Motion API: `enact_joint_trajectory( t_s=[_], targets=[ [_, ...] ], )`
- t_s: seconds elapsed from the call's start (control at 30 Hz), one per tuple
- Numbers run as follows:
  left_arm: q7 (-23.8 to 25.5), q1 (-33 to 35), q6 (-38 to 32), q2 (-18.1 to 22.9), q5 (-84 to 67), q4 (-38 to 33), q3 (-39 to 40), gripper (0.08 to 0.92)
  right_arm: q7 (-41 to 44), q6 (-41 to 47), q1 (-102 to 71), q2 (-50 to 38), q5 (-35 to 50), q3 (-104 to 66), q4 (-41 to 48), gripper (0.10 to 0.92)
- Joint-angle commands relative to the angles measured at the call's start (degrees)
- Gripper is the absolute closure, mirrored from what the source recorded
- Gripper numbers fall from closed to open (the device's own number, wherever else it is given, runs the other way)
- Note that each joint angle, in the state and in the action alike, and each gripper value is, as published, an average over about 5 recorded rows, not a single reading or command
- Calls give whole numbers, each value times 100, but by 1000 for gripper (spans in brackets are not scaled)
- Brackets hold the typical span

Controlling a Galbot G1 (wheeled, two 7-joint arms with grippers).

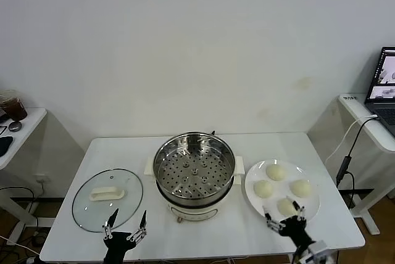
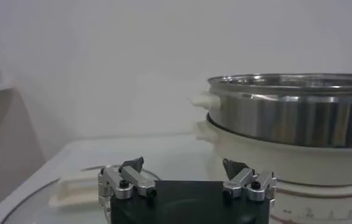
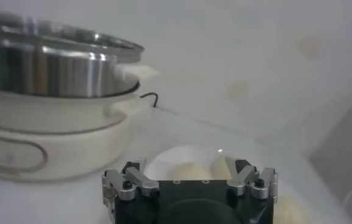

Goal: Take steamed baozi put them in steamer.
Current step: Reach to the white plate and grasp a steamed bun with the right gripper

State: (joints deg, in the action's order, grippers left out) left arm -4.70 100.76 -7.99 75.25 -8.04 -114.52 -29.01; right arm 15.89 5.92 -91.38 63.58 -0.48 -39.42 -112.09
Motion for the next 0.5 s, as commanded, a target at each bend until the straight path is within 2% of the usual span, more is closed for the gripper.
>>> enact_joint_trajectory(
  t_s=[0.03, 0.27, 0.5],
  targets=[
    [53, -89, -152, -5, 159, 54, -14, 177, 1203, 586, 956, -2026, -824, -295, 490, 203],
    [68, -71, -198, 53, 275, 44, -86, 177, 2737, 329, 2730, -3241, -1653, 928, 1613, 203],
    [79, -53, -257, 155, 481, -7, -232, 177, 4360, -199, 5721, -3285, -2392, 3250, 2985, 203]
  ],
)
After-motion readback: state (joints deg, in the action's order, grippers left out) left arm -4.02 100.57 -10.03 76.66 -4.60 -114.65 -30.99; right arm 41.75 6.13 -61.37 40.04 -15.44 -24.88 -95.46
